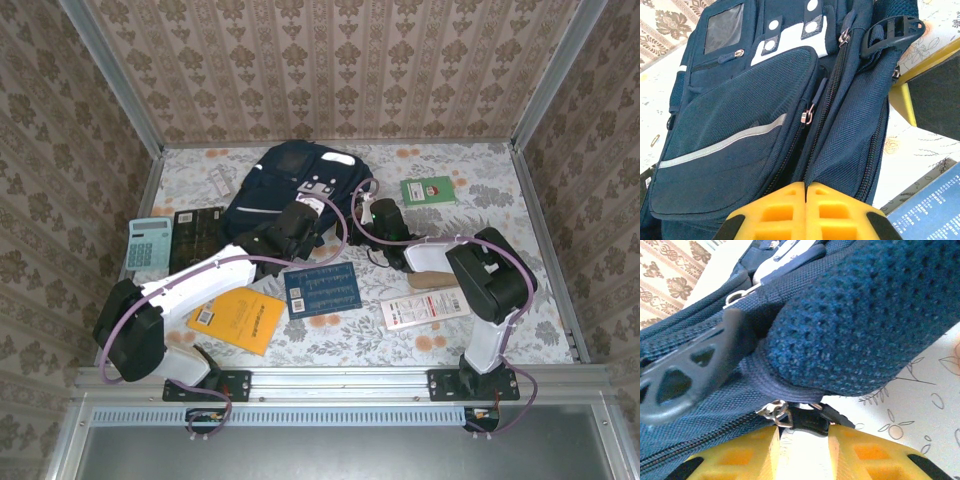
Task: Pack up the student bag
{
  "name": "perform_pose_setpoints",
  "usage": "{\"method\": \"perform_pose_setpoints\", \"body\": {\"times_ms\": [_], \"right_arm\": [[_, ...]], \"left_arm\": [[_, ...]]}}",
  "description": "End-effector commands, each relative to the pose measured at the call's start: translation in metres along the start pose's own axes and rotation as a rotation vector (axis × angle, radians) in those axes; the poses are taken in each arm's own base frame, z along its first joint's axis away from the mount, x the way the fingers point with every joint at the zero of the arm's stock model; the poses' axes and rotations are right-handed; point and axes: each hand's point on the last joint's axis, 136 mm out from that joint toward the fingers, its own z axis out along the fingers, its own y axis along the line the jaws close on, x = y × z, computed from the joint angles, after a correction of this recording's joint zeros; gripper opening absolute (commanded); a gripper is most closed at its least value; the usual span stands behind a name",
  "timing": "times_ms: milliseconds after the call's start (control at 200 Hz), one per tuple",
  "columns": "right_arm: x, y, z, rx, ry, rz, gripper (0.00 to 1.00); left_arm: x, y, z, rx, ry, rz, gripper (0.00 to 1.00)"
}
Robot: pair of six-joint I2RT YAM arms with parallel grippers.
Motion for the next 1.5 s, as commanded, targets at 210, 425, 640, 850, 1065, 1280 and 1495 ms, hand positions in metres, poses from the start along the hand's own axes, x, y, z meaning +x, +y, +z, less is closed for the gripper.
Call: {"method": "perform_pose_setpoints", "body": {"times_ms": [210,425,640,850,1065,1280,1495], "right_arm": [[-0.013,-0.013,0.011,0.056,-0.060,-0.051,0.35],[-0.016,-0.005,0.013,0.015,-0.070,-0.063,0.34],[-0.015,0.000,0.006,-0.012,-0.077,-0.061,0.16],[-0.010,0.000,-0.010,-0.007,-0.078,-0.042,0.00],[-0.010,0.003,-0.040,0.009,-0.111,-0.037,0.00],[-0.007,0.024,-0.059,-0.030,-0.103,-0.083,0.00],[-0.007,0.042,-0.071,-0.041,-0.109,-0.147,0.00]], "left_arm": [[-0.029,0.009,-0.014,0.002,-0.094,-0.080,0.00],[-0.029,0.008,-0.013,0.005,-0.091,-0.081,0.00],[-0.029,0.009,-0.014,0.006,-0.093,-0.084,0.00],[-0.029,0.013,-0.014,-0.009,-0.090,-0.086,0.00],[-0.023,0.022,-0.009,-0.048,-0.064,-0.115,0.00],[-0.019,0.018,0.000,-0.021,-0.040,-0.133,0.00],[-0.019,0.018,0.000,-0.015,-0.041,-0.143,0.00]]}}
